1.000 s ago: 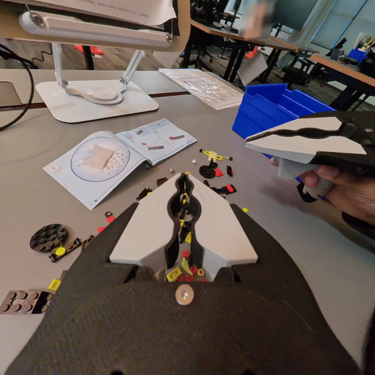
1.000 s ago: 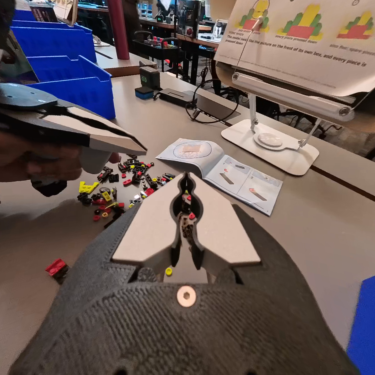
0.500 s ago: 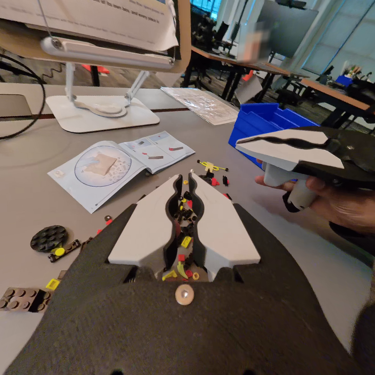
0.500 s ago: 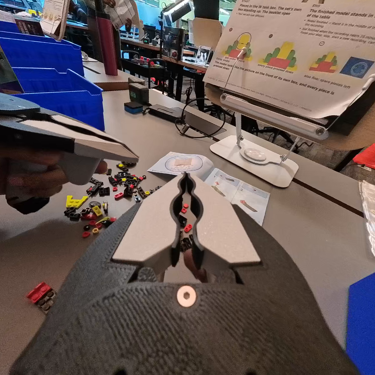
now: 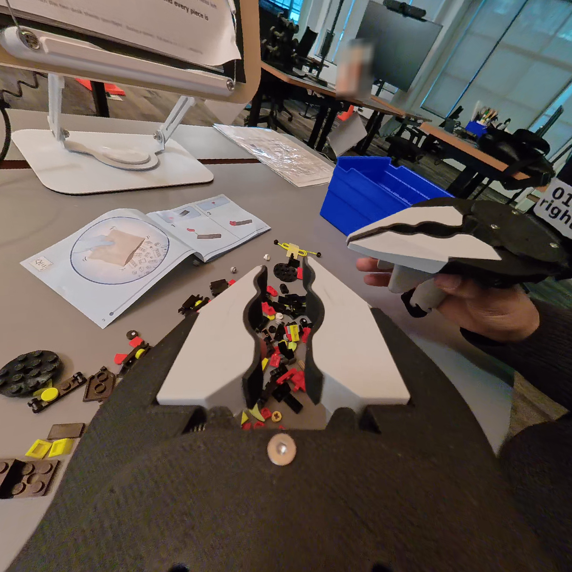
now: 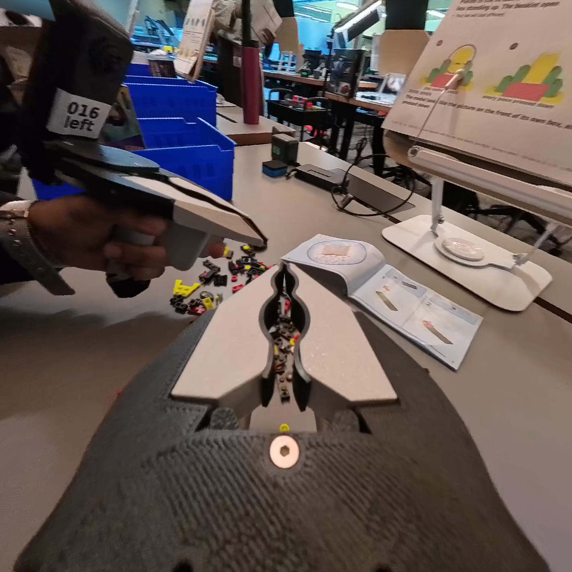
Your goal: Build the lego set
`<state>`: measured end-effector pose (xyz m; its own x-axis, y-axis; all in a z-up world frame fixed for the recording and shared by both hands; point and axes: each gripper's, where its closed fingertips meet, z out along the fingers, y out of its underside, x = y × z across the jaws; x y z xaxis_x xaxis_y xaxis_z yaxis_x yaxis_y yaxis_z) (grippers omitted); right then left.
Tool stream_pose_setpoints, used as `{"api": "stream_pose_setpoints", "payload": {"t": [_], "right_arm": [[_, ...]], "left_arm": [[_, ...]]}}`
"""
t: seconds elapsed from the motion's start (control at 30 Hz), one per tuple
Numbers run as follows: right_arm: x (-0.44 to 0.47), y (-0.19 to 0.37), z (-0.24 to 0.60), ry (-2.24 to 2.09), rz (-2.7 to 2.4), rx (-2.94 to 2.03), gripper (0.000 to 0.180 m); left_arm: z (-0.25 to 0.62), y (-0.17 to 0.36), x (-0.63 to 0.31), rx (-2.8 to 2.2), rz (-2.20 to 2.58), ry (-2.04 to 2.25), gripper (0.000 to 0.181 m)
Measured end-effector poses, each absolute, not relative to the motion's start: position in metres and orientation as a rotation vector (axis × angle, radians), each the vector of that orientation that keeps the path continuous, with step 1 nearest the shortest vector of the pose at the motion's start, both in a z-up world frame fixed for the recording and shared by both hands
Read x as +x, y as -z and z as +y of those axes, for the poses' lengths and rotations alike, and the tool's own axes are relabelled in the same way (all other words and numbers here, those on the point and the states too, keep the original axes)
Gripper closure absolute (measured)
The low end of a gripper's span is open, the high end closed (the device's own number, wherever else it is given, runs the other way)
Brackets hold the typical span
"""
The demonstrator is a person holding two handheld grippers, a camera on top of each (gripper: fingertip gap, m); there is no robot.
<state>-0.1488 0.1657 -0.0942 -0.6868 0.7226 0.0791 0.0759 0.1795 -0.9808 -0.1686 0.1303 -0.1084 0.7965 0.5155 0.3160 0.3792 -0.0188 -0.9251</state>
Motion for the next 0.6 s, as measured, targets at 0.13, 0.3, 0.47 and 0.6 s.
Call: {"api": "stream_pose_setpoints", "payload": {"t": [0.13,0.3,0.47,0.6], "right_arm": [[-0.146,0.096,0.163,-1.613,-1.945,-0.763,0.179],[-0.148,0.099,0.163,-1.586,-1.947,-0.769,0.158],[-0.149,0.105,0.159,-1.544,-1.962,-0.764,0.134],[-0.152,0.111,0.161,-1.508,-1.975,-0.799,0.117]], "left_arm": [[0.133,0.113,-0.168,-1.656,-0.711,-0.152,0.159],[0.133,0.111,-0.167,-1.656,-0.703,-0.164,0.159],[0.131,0.111,-0.166,-1.658,-0.699,-0.166,0.159],[0.127,0.111,-0.164,-1.684,-0.693,-0.182,0.158]]}}
